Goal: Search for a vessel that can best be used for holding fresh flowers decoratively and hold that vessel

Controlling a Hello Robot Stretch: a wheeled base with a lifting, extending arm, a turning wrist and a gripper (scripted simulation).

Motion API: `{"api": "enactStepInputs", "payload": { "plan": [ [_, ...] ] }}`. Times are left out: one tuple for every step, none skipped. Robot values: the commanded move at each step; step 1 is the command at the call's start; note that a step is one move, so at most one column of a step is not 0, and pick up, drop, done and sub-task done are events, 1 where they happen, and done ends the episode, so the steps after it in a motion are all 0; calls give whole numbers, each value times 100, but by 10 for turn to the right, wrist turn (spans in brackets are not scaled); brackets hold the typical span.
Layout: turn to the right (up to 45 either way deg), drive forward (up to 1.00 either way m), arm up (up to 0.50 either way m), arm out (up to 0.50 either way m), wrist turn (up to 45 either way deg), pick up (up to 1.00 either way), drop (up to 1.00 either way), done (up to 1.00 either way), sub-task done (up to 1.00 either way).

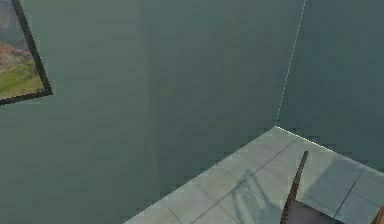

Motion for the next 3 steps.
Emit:
{"api": "enactStepInputs", "payload": {
  "plan": [
    [0,20,0,0,0,0,0,0,0],
    [180,0,0,0,0,0,0,0,0],
    [0,60,0,0,0,0,0,0,0]
  ]
}}
